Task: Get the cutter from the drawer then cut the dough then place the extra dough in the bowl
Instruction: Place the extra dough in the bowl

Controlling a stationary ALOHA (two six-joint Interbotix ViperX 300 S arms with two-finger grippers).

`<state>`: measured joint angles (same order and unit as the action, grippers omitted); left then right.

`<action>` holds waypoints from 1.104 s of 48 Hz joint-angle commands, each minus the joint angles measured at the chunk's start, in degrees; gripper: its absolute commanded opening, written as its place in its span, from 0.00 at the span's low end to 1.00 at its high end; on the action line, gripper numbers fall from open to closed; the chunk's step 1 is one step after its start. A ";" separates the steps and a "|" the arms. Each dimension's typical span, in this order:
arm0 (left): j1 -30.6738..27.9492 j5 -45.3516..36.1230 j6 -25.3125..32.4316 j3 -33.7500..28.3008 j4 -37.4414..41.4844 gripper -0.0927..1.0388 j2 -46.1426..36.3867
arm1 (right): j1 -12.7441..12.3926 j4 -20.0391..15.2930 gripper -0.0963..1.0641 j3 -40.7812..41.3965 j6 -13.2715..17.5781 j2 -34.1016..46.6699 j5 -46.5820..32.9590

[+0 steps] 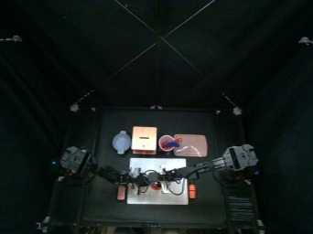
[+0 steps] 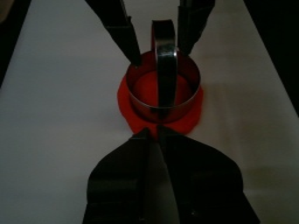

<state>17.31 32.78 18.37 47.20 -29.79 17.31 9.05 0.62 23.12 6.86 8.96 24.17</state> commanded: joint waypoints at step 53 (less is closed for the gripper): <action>-0.53 -0.79 -0.09 -0.18 -0.62 0.61 -0.09 | -1.05 4.39 0.51 3.34 -0.09 -12.92 0.88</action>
<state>17.31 32.43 18.37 47.20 -30.15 17.31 8.79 4.31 25.75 6.68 0.70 25.31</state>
